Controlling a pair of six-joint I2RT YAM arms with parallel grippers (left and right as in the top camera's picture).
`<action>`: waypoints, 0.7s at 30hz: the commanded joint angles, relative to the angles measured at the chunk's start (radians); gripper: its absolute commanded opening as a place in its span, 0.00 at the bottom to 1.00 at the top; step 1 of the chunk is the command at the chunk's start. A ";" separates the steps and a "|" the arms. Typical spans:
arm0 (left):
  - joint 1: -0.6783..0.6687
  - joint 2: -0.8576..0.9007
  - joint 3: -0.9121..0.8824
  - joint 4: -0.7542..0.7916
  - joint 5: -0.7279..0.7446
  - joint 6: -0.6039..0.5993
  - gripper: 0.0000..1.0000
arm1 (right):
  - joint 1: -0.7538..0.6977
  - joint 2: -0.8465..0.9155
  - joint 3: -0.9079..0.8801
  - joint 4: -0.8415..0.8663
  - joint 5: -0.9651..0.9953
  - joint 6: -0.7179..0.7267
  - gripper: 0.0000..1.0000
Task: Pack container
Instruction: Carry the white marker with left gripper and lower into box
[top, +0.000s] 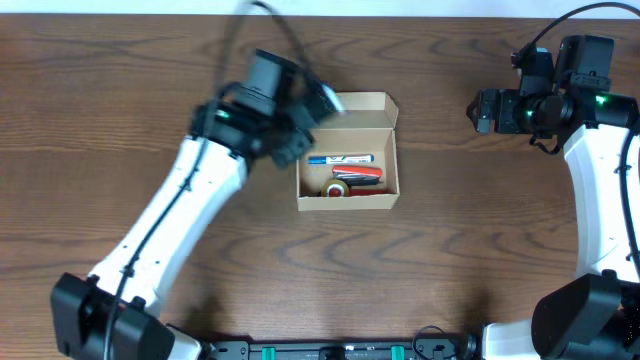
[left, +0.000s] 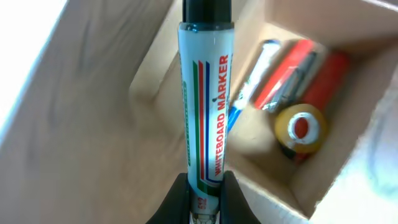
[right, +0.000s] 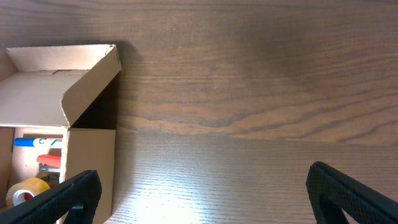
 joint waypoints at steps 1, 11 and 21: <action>-0.043 0.018 0.011 0.030 -0.023 0.260 0.06 | -0.003 0.006 0.009 -0.001 -0.001 -0.014 0.98; -0.081 0.100 0.011 0.095 -0.011 0.359 0.05 | -0.003 0.006 0.009 0.000 0.000 -0.014 0.98; -0.113 0.248 0.011 0.123 0.021 0.327 0.06 | -0.003 0.006 0.009 0.006 0.000 -0.014 0.98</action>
